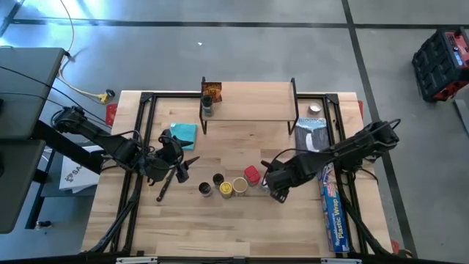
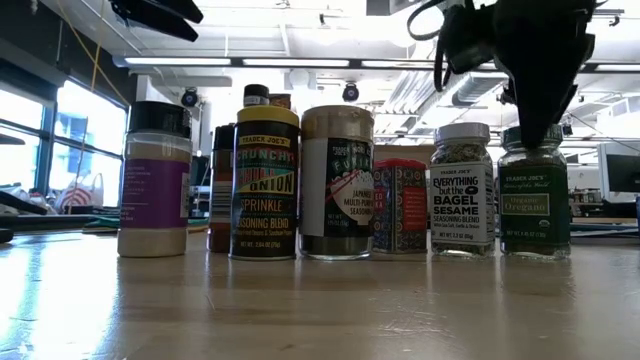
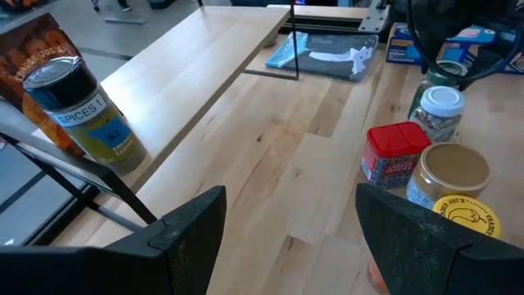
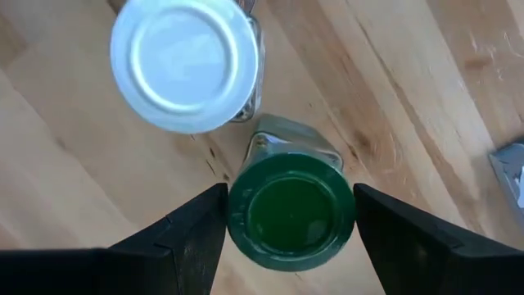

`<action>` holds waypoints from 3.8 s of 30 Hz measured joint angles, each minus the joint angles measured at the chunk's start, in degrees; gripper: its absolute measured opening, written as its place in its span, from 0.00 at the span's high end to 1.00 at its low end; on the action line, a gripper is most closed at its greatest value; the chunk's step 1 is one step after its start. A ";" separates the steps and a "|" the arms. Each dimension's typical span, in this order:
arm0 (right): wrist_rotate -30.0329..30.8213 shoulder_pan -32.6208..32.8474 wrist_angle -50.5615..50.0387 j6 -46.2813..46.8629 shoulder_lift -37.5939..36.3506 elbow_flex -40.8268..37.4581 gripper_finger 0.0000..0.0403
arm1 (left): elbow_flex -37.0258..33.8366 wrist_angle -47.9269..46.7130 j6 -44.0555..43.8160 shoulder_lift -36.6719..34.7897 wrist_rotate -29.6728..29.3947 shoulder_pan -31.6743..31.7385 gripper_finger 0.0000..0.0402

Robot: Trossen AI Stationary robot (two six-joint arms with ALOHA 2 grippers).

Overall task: Shelf spices
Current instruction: Put the green seasoning bottle on the shelf

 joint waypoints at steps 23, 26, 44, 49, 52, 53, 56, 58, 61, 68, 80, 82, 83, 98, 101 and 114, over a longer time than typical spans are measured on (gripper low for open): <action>4.71 -5.86 -25.88 -20.80 -2.02 22.90 0.53 | 0.00 -0.02 0.02 0.00 -0.02 0.00 0.34; 6.55 -11.10 -28.91 -31.15 -2.02 30.71 0.53 | 0.00 0.00 0.04 0.00 -0.02 0.00 0.34; -3.38 -57.39 -22.85 -92.65 1.34 43.19 0.53 | 0.00 0.05 1.24 -0.02 -0.02 0.63 0.34; -3.26 -59.86 -21.81 -101.64 5.42 43.19 0.53 | 0.00 0.23 2.23 -0.01 -0.04 0.68 0.34; -1.01 -60.37 -21.90 -104.46 7.69 43.19 0.53 | 0.00 0.44 2.25 0.00 -0.04 0.68 0.34; 0.24 -60.41 -22.10 -105.41 8.36 43.19 0.53 | 0.00 0.46 2.25 -0.02 -0.04 0.68 0.34; 2.85 -60.91 -22.19 -108.79 9.77 43.21 0.53 | 0.00 0.44 2.25 0.00 -0.02 0.68 0.34; 2.92 -61.29 -22.12 -109.93 10.32 43.38 0.53 | 0.00 0.46 2.21 -0.01 -0.03 0.68 0.34; 3.05 -62.06 -21.39 -110.95 10.68 43.43 0.53 | 0.00 0.44 2.23 -0.01 -0.04 0.68 0.34; 4.50 -62.34 -20.94 -112.38 9.68 43.08 0.53 | 0.00 0.44 2.16 -0.02 0.35 0.68 0.34; -1.57 -63.45 -20.46 -110.85 8.73 43.08 0.49 | 0.00 0.63 1.70 -0.02 0.97 0.68 0.34; -1.89 -63.47 -20.55 -110.57 8.73 43.08 0.49 | 0.00 1.02 1.66 0.00 1.21 0.68 0.34; -1.95 -63.45 -20.78 -110.54 8.73 43.08 0.49 | 0.00 1.23 1.70 -0.01 1.47 0.68 0.34; -9.28 -66.95 -21.12 -101.53 8.71 43.10 0.49 | 0.00 3.29 3.10 -0.01 2.38 0.68 0.34; -11.03 -67.99 -20.89 -99.56 8.69 43.10 0.49 | 0.00 3.28 3.10 -0.02 2.38 0.68 0.34; -12.03 -66.37 -24.08 -88.07 7.92 43.17 0.49 | 0.00 3.27 2.78 -0.02 2.38 0.68 0.34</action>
